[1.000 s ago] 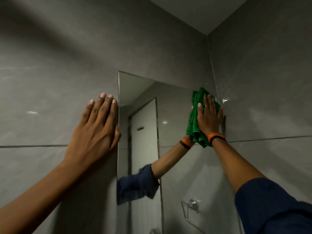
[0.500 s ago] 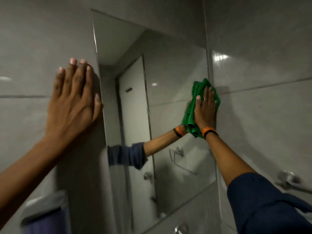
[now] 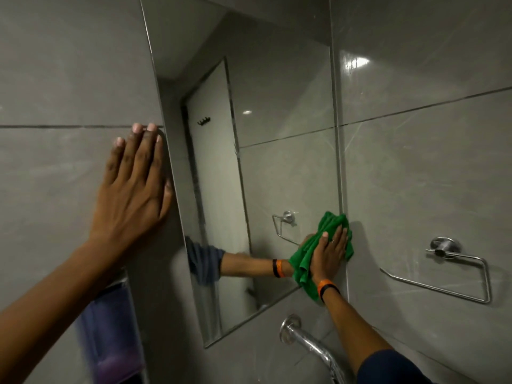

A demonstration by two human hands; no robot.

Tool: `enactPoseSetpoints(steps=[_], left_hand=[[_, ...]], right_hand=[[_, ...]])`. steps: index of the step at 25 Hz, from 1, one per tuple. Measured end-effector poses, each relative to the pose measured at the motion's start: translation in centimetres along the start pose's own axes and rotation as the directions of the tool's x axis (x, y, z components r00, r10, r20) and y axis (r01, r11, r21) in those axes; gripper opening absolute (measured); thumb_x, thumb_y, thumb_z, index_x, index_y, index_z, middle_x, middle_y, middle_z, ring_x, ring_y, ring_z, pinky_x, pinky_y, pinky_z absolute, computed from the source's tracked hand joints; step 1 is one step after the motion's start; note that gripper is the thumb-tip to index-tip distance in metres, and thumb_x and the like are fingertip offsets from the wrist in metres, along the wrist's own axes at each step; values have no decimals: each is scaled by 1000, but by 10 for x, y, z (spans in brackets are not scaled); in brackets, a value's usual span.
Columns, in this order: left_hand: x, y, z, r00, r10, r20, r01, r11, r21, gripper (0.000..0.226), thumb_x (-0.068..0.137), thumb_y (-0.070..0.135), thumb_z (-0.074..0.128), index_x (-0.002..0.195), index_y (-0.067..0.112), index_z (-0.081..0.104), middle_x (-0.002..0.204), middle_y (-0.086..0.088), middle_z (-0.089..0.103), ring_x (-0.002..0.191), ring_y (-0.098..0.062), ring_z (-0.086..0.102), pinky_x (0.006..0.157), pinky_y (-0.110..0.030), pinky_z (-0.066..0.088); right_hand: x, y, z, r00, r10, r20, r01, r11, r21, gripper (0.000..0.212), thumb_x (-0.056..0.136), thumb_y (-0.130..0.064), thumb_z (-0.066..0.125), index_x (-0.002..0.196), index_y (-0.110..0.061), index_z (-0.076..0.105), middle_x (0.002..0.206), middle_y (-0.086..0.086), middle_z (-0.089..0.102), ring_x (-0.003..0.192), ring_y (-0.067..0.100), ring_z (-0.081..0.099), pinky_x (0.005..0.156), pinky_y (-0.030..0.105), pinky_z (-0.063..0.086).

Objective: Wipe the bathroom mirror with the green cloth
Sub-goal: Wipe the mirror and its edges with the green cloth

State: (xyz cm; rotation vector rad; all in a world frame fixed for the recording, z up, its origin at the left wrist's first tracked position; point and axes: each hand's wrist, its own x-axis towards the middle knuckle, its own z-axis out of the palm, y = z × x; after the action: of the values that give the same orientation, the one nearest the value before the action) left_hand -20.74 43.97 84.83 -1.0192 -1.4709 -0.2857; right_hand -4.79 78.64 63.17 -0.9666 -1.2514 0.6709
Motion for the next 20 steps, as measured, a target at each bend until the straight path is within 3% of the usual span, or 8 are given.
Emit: enactPoseSetpoints(steps=[4, 7, 12, 17, 20], left_hand=[[0, 4, 0, 1000, -17, -10, 17, 1000, -19, 72, 99, 36, 24, 158, 2, 2, 168, -21, 4, 157, -30, -3, 128, -40, -9], [-1, 6, -2, 999, -41, -4, 41, 998, -46, 72, 99, 36, 23, 158, 3, -2, 169, -20, 1, 157, -30, -5, 128, -44, -6], [-2, 10, -11, 997, -58, 47, 62, 993, -99, 72, 98, 36, 22, 158, 2, 3, 169, -20, 4, 157, -31, 0, 128, -49, 5], [-8, 2, -19, 996, 56, 73, -42, 982, -187, 69, 96, 27, 31, 157, 1, 15, 168, -20, 13, 156, -30, 8, 129, -48, 10], [-11, -2, -24, 993, 83, 81, -63, 973, -222, 70, 93, 24, 33, 157, 1, 16, 168, -19, 13, 156, -29, 7, 129, -45, 7]], right_hand=[[-14, 0, -1, 990, 138, 15, -138, 990, 1, 57, 110, -30, 35, 160, -8, 17, 171, 13, 15, 158, 29, 14, 129, 49, 12], [-39, -3, 2, 987, 156, 29, -156, 988, 10, 58, 111, -32, 32, 161, -8, 14, 171, 13, 13, 159, 28, 11, 130, 50, 9], [-123, -12, 16, 998, -37, 45, 39, 998, -54, 69, 102, -44, 23, 160, -9, 12, 171, 12, 12, 159, 27, 10, 130, 50, 11], [-207, -31, 29, 953, -288, 89, 295, 952, -80, 65, 105, -40, 24, 161, -10, 10, 172, 9, 8, 160, 25, 6, 130, 49, 11], [-236, -57, 37, 940, -330, 88, 339, 935, -107, 65, 106, -39, 23, 161, -10, 8, 172, 9, 7, 160, 26, 6, 129, 50, 14]])
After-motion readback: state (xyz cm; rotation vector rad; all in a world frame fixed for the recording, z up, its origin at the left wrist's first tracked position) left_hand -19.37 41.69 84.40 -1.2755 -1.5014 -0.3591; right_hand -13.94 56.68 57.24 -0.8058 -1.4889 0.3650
